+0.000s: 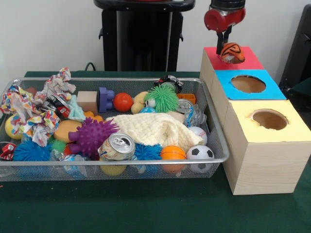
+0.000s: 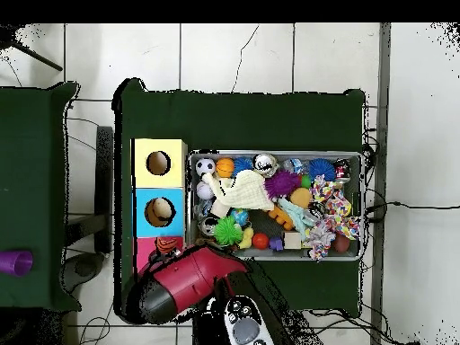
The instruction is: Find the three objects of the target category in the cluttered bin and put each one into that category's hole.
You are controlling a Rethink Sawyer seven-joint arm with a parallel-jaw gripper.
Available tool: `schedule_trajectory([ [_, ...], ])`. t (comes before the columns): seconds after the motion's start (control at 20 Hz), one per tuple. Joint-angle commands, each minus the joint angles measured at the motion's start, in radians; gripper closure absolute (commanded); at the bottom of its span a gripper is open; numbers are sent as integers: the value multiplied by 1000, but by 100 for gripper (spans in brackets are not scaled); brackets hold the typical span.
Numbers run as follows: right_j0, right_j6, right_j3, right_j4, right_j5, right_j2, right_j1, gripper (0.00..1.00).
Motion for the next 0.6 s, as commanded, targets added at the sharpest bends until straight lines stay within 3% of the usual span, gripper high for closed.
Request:
schedule_trajectory([
  [0.05, -55, -23, 1, 46, 148, 51, -69, 100],
  [0.6, -42, 24, 48, 6, 90, 35, -60, 100],
])
